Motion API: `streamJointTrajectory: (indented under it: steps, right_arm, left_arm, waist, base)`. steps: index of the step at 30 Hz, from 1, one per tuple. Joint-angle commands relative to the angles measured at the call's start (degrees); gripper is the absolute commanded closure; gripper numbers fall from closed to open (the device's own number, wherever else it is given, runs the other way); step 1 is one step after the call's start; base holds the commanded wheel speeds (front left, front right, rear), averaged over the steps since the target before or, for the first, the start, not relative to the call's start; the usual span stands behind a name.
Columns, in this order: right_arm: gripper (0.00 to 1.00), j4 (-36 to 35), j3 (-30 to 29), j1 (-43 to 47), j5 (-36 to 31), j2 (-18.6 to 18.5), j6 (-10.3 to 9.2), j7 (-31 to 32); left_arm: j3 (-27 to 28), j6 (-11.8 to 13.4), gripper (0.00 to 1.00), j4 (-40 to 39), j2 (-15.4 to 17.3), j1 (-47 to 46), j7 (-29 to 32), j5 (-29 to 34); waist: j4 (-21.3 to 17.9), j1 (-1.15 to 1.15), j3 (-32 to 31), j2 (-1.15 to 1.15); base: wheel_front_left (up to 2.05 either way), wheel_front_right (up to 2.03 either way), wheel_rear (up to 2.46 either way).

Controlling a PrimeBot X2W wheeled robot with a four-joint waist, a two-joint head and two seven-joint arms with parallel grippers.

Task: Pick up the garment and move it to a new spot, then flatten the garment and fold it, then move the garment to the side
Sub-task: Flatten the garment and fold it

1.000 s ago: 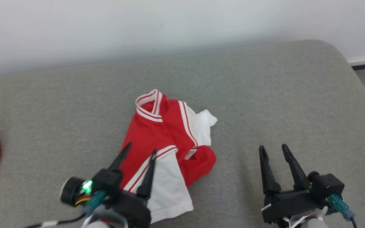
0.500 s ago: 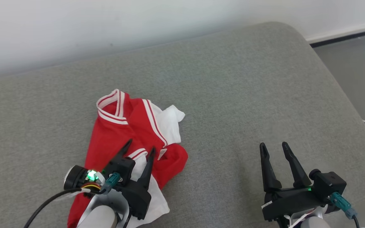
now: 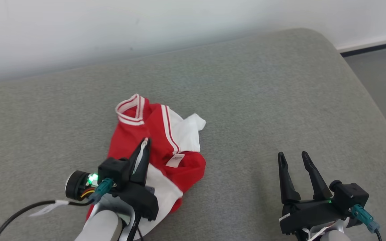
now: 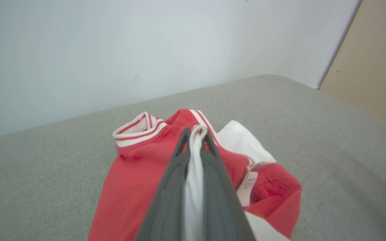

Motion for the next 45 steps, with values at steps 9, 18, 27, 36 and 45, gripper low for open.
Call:
streamJointTrajectory:
  steps: [9, 18, 27, 36, 45]
  right_arm:
    - [0.00, -0.2, -1.0, 1.4, -1.6, 0.0, 0.20, -0.2]
    - [0.00, 0.2, -1.1, 1.1, -2.3, -0.1, 0.20, -0.2]
    - [0.00, 0.5, -1.1, 1.2, -3.0, 0.0, 0.20, -0.2]
    - [0.00, 0.5, -0.6, 0.9, -2.4, 0.0, 0.20, -0.2]
    - [0.00, 0.6, 0.2, -0.1, -1.6, 0.0, 0.20, -0.2]
  left_arm:
    - [6.4, 5.6, 1.00, -11.9, 2.2, 8.3, -4.2, -3.7]
    - [11.7, 8.1, 1.00, -14.6, 1.4, 19.2, -6.2, -8.1]
    - [12.8, 8.3, 1.00, -11.3, -1.0, 24.4, -6.8, -8.2]
    - [15.0, 7.1, 0.00, -13.2, 1.4, 20.8, -6.9, -6.4]
    - [15.2, 5.3, 0.00, -14.4, 6.9, 12.4, -1.5, -4.6]
  waist:
    - [8.7, 0.00, -1.5, 0.00]
    - [14.2, 0.00, -1.4, 0.00]
    - [14.9, 0.00, -1.8, 0.00]
    - [14.2, 0.00, -1.7, 0.00]
    - [9.7, 0.00, -0.1, 0.00]
  base:
    - [0.00, 0.00, 0.00]
    - [0.00, 0.00, 0.00]
    - [0.00, 0.00, 0.00]
    - [0.00, 0.00, 0.00]
    - [0.00, 0.00, 0.00]
